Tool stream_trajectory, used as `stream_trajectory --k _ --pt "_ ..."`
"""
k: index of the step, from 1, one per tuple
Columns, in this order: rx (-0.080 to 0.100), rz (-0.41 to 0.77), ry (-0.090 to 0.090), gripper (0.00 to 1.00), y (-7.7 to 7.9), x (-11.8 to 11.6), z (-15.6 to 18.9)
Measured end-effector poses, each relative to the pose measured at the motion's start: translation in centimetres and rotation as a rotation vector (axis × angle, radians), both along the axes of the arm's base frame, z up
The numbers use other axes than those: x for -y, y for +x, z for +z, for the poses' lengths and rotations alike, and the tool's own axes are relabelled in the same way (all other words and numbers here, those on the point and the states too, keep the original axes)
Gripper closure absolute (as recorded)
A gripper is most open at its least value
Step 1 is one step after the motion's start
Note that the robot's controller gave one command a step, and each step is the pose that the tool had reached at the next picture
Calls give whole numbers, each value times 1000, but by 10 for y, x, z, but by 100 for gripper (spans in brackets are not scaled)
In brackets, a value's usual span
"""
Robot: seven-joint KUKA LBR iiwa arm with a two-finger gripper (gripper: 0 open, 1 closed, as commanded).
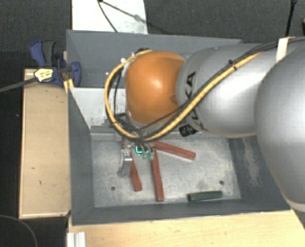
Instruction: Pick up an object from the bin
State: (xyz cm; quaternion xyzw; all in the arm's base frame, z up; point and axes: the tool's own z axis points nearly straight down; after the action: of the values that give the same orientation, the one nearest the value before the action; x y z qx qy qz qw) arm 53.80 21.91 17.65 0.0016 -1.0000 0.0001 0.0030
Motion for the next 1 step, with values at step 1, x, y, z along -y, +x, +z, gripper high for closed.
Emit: stream_trajectory --k 1 --pt "0 68 -2 0 0 63 -110"
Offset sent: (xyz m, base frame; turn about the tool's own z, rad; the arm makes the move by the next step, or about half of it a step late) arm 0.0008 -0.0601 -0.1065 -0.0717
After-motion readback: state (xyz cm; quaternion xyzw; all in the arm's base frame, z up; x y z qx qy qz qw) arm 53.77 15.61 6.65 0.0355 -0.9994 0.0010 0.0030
